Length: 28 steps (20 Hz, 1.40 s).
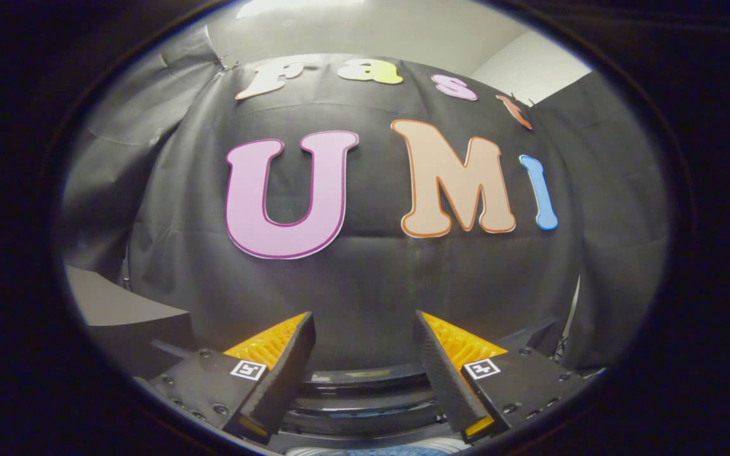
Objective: Put the clothes into the washing machine and then close the washing machine lid.
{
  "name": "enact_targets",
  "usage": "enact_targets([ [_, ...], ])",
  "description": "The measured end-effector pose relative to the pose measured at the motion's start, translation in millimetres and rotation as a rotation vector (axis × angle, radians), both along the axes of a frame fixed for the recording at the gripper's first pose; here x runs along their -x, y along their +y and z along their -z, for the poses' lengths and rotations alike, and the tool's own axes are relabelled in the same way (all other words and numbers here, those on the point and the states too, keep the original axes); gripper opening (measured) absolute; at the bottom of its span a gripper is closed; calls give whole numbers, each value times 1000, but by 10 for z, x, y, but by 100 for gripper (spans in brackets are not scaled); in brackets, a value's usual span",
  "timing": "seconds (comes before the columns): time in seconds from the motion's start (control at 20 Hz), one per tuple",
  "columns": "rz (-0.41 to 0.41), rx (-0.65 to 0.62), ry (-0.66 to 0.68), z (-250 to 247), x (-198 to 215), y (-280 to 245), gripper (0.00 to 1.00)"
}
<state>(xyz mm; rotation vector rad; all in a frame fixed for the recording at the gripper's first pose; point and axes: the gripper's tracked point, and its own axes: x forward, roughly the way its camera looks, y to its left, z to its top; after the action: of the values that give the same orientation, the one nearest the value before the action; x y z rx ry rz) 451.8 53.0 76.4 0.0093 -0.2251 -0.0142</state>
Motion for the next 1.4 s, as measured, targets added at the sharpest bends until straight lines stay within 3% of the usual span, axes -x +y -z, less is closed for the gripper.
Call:
enact_targets([
  [1.4, -8, 1, 22, 238, 632, -64, 97],
])
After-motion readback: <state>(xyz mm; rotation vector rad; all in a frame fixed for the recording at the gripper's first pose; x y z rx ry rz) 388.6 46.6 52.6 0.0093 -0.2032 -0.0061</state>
